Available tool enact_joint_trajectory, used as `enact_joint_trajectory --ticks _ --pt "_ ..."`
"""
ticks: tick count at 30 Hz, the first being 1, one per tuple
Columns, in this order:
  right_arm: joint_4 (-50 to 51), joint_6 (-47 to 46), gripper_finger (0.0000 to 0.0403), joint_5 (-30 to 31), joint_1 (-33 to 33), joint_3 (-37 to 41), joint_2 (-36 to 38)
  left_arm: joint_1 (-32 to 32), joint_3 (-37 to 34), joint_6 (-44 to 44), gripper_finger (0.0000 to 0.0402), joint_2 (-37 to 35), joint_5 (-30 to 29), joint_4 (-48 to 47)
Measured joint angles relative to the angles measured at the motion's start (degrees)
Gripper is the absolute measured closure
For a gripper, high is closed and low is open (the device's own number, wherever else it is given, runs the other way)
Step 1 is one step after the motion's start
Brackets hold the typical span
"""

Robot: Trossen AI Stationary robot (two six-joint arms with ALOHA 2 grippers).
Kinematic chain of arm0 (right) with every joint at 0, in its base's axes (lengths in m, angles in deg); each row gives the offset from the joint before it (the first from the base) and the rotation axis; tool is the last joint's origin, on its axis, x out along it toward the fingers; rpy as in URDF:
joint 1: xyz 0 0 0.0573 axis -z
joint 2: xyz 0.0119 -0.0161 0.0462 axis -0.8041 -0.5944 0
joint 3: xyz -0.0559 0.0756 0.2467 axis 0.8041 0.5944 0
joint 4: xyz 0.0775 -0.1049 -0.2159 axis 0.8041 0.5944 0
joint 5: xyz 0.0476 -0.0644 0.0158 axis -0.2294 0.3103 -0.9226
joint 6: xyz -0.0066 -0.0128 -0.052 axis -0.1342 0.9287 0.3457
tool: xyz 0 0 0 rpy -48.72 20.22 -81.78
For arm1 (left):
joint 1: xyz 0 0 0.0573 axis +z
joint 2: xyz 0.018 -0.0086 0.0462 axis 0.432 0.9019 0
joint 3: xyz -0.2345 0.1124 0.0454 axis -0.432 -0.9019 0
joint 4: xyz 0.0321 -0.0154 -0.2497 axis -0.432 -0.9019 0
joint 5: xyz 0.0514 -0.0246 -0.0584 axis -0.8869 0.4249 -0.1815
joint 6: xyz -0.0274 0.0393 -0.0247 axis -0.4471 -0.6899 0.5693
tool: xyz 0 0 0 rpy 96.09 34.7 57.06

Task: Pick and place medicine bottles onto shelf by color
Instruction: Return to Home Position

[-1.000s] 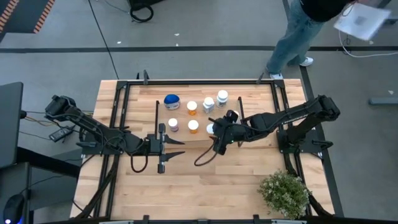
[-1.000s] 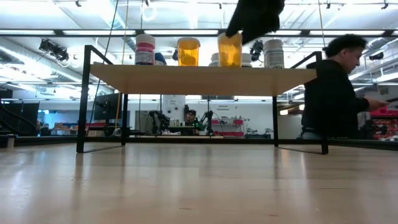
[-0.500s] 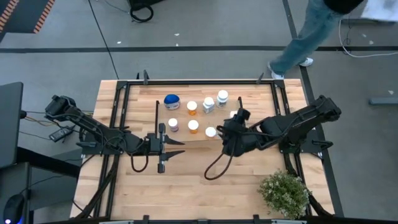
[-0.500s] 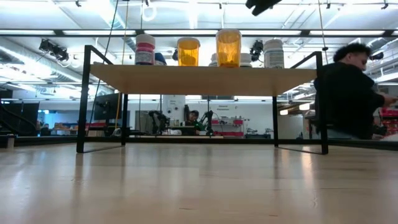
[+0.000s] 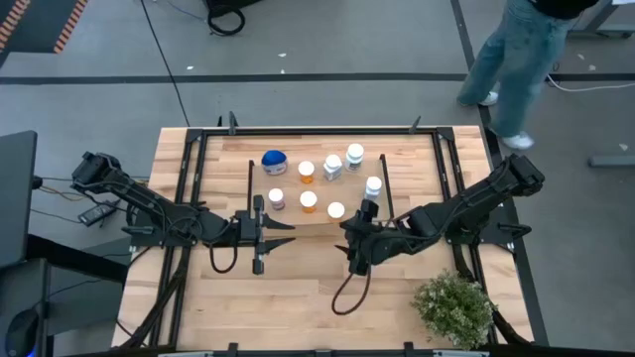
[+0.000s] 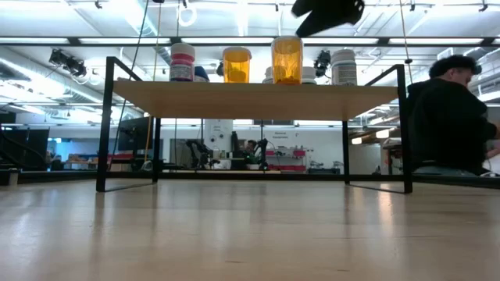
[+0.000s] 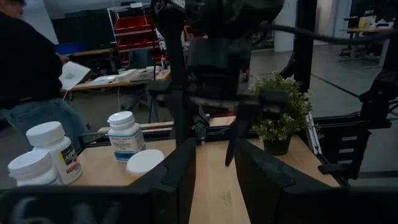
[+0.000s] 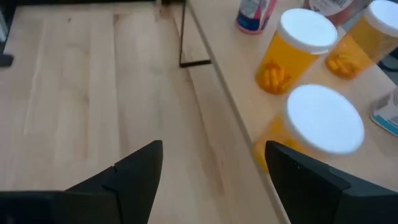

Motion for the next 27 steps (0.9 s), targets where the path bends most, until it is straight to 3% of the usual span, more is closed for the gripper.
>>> enact_joint_trajectory --ticks 9,19,27 --pt "-4.8 1.6 0.0111 -2.0 6.1 4.8 0.0 0.0 0.0 0.0 0.0285 0.0 0.0 0.0" --pt "-13.0 2.5 0.0111 -8.0 5.6 4.8 0.0 0.0 0.0 0.0 0.0283 0.0 0.0 -0.3" --pt "-16.2 7.4 0.0111 -7.2 5.2 4.8 0.0 0.0 0.0 0.0 0.0291 0.0 0.0 -0.5"
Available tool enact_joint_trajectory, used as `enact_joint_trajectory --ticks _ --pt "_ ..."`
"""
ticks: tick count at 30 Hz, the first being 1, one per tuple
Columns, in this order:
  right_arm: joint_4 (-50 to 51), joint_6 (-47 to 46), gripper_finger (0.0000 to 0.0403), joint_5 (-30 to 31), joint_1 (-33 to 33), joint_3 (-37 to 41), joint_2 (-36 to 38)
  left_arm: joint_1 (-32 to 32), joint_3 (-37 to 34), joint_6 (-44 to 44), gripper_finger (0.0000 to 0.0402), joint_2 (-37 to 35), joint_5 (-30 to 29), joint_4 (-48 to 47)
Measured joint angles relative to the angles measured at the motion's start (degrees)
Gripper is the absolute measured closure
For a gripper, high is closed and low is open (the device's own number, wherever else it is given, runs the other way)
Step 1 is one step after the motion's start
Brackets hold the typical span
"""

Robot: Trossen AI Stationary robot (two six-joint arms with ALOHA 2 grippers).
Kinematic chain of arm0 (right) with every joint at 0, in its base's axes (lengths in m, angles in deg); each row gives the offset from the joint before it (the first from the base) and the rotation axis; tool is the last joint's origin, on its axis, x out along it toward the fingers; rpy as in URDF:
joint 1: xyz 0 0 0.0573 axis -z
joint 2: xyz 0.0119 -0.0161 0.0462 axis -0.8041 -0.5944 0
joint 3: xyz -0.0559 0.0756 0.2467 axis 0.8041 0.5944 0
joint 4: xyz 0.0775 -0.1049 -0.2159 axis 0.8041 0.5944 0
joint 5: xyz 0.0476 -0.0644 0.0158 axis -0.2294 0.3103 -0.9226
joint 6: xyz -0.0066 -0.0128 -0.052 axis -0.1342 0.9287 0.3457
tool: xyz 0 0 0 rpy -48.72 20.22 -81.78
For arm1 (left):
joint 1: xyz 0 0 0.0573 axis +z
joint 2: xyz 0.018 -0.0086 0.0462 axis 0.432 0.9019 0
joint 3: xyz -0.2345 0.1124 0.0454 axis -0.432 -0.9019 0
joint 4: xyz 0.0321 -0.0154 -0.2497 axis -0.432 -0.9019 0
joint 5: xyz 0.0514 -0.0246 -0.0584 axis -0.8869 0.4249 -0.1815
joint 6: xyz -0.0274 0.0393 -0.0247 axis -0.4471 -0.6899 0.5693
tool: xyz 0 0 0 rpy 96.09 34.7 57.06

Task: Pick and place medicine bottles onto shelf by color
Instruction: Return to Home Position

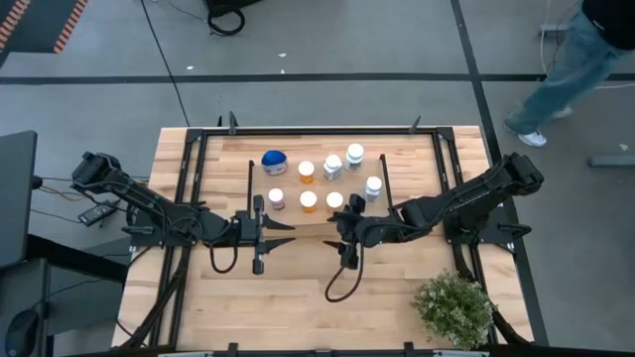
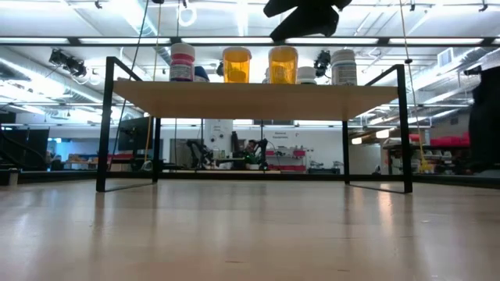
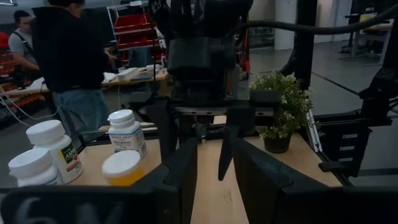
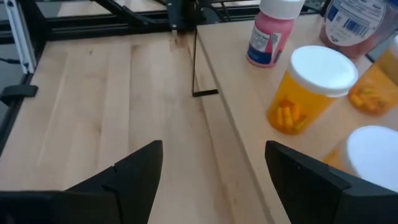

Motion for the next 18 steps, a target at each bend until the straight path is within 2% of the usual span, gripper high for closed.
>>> enact_joint_trajectory --ticks 4,6,9,15,18 --pt "0.7 2.2 0.0111 -0.1 0.3 0.0 0.9 0.0 0.0 0.2 0.0292 -0.6 -0.5 -0.4" --pt "1.3 2.5 0.0113 -0.2 0.2 0.0 3.4 -0.8 -0.2 1.6 0.0298 -3.4 -0.7 -1.3" --pt "5.2 2.4 0.0121 0.7 -0.3 0.0 9.7 -2.5 0.0 3.0 0.032 -9.4 -0.7 -6.1" --pt "16.5 2.3 0.0155 8.9 -1.9 0.1 23.7 -5.6 0.0 4.0 0.0392 -21.3 -4.9 -18.5" --pt "17.8 2.3 0.0181 11.1 -3.6 3.3 29.9 -5.9 0.0 3.4 0.0392 -26.8 -5.0 -22.6"
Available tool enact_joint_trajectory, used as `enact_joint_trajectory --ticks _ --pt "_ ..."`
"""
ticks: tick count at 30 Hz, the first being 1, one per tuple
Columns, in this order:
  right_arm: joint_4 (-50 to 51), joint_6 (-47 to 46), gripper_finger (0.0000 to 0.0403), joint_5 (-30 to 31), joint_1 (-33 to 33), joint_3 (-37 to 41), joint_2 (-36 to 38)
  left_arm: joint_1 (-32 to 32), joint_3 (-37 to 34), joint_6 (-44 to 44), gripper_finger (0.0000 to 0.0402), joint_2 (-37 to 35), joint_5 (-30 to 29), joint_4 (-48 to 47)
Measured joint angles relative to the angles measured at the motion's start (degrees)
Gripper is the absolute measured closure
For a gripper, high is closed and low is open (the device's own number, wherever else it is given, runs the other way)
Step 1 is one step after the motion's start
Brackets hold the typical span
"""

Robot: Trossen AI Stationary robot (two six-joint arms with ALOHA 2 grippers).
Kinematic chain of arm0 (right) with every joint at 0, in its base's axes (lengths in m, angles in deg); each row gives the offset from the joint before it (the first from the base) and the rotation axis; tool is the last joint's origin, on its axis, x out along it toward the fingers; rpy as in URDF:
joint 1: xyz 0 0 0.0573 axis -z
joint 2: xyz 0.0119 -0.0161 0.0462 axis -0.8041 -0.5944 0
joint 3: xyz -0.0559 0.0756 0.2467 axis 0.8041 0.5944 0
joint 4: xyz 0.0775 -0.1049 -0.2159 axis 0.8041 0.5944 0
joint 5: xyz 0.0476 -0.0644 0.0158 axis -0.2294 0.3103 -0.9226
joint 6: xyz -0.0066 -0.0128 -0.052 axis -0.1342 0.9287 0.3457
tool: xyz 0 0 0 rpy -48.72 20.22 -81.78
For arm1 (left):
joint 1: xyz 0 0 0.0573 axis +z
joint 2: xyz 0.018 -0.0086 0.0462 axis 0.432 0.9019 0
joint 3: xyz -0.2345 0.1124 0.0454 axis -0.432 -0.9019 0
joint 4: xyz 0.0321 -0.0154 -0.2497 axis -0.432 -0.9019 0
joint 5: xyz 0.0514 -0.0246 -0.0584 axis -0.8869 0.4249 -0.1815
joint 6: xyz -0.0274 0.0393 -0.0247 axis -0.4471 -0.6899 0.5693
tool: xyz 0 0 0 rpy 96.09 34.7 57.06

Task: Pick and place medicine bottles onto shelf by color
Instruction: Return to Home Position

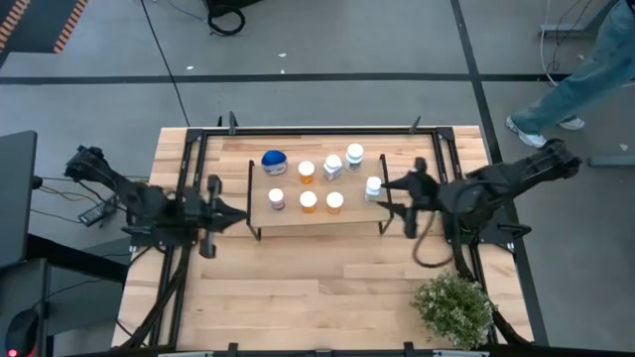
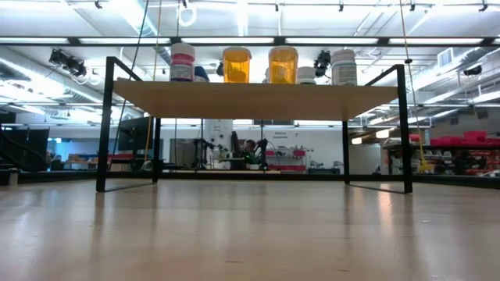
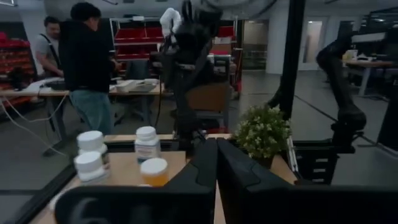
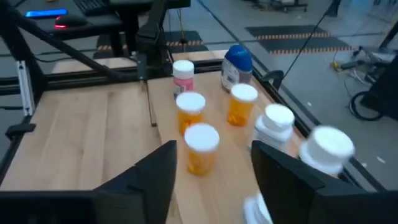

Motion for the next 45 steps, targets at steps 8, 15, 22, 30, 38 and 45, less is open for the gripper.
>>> enact_joint_trajectory --ticks 8,15,22,30,38,45 --pt "-5.6 -2.1 0.0267 3.8 -1.9 21.3 20.4 -0.1 -9.0 -4.2 0.0396 -13.5 0.0 2.4" --pt "-20.7 10.6 0.0324 -5.7 -1.8 34.3 36.4 2.9 -20.9 -6.5 0.0399 -28.4 6.4 8.5" --pt "-24.0 16.1 0.0353 -10.6 -1.8 39.6 47.1 8.5 -29.5 -2.1 0.04 -39.4 12.8 8.9" --pt "-24.8 14.7 0.0356 -10.8 -0.7 48.2 53.7 15.1 -34.1 1.7 0.0401 -40.0 16.0 9.5" --pt "-25.8 15.6 0.0356 -11.1 1.4 51.6 56.4 21.3 -36.4 6.5 0.0401 -39.9 25.1 8.5" --pt "-25.9 15.4 0.0356 -15.1 2.7 55.4 57.6 23.9 -38.0 7.7 0.04 -39.8 28.0 8.7"
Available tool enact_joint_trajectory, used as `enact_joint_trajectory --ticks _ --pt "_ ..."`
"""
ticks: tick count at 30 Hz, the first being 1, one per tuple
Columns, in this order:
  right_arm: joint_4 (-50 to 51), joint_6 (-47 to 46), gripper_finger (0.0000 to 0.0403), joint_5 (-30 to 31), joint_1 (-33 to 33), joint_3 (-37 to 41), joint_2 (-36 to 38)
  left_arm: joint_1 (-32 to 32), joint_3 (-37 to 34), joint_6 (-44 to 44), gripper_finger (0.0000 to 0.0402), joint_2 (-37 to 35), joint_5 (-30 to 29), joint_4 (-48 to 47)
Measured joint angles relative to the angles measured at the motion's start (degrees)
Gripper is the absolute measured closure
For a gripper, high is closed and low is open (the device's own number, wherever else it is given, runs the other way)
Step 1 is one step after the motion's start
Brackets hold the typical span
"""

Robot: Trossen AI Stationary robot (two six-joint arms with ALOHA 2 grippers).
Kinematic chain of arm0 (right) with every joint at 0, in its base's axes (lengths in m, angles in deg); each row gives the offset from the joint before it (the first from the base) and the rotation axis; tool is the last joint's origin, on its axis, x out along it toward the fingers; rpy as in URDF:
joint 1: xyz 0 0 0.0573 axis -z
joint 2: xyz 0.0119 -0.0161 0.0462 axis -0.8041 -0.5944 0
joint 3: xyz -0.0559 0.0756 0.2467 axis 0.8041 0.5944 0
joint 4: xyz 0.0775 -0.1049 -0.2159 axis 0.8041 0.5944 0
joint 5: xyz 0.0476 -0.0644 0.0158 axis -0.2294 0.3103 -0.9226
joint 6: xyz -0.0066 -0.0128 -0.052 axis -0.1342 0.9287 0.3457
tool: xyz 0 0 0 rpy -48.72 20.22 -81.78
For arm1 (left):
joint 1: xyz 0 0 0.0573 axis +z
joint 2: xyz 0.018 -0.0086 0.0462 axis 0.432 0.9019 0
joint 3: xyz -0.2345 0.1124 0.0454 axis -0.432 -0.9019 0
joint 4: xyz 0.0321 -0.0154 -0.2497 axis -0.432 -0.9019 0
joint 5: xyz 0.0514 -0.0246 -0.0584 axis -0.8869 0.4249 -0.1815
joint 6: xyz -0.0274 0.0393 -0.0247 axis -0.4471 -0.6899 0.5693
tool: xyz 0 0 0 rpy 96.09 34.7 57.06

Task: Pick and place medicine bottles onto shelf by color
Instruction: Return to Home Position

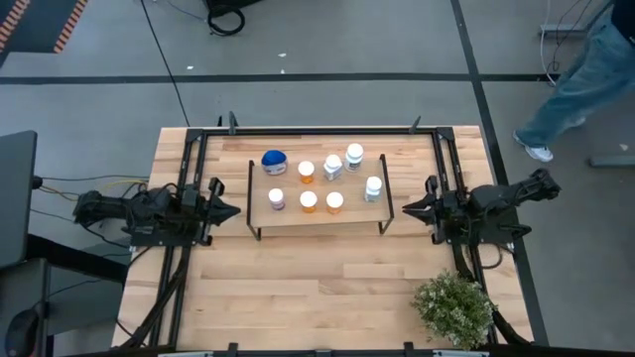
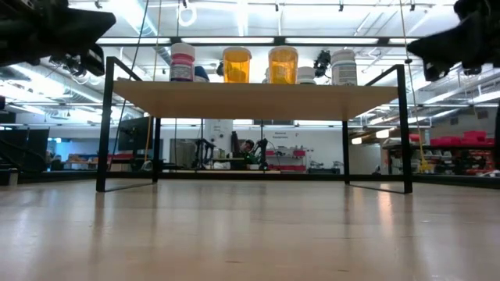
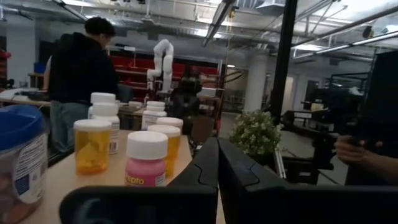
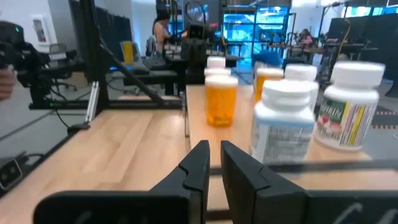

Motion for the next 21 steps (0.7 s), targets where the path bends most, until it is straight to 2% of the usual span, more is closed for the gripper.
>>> enact_joint_trajectory --ticks 7,16,21 --pt "-6.4 -0.6 0.0356 -3.9 2.2 6.0 0.0 1.1 0.0 -0.4 0.0395 0.0 1.9 -1.2" --pt "-6.2 0.2 0.0357 -10.4 6.7 6.1 -0.1 1.1 0.0 -0.5 0.037 0.0 1.4 0.1" --pt "-6.3 -1.0 0.0357 -9.7 8.3 6.1 -0.1 1.1 0.0 1.2 0.0371 0.0 1.4 0.2"
